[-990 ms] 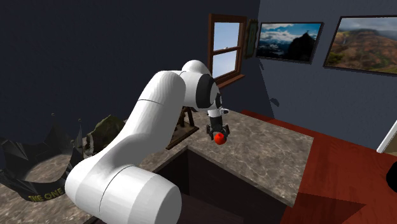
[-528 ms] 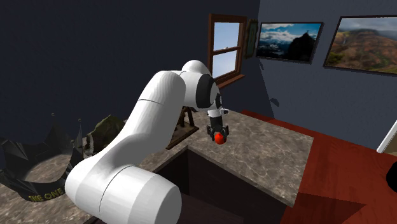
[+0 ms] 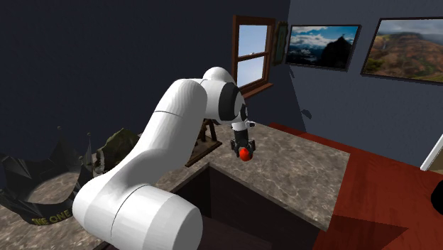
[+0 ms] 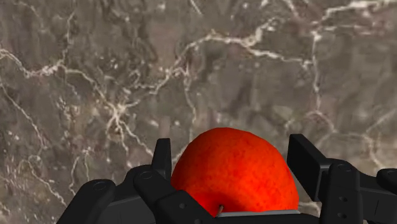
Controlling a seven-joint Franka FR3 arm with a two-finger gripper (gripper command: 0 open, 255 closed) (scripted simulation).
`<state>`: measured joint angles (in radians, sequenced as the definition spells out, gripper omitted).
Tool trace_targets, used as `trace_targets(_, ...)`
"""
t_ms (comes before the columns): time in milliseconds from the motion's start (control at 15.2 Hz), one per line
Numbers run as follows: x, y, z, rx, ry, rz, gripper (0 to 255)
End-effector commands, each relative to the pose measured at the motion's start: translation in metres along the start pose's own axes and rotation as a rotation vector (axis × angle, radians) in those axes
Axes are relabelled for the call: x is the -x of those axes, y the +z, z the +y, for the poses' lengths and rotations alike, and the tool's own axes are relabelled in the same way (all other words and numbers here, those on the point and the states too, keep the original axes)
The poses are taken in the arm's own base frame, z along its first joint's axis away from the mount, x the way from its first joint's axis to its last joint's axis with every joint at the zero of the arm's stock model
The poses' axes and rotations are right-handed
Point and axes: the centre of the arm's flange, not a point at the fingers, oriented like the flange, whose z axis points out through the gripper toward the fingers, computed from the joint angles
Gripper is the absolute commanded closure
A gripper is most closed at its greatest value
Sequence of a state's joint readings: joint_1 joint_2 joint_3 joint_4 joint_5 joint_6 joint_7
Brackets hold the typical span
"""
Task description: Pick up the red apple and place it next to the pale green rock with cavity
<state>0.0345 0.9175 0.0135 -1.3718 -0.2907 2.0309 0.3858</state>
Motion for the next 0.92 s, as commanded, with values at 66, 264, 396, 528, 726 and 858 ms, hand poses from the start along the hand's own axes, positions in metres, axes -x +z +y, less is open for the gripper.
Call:
trace_targets(66, 0.001, -0.004, 0.001, 0.000, 0.000, 0.000, 255)
trace_targets(264, 0.004, -0.019, 0.006, 0.000, 0.000, -0.001, 255)
trace_targets(396, 0.005, -0.029, 0.009, 0.000, 0.000, -0.001, 255)
trace_targets(528, 0.007, -0.039, 0.012, 0.000, 0.000, 0.000, 255)
trace_targets(726, 0.010, -0.054, 0.017, 0.000, 0.000, -0.001, 255)
trace_targets(858, 0.012, -0.064, 0.020, 0.000, 0.000, -0.001, 255)
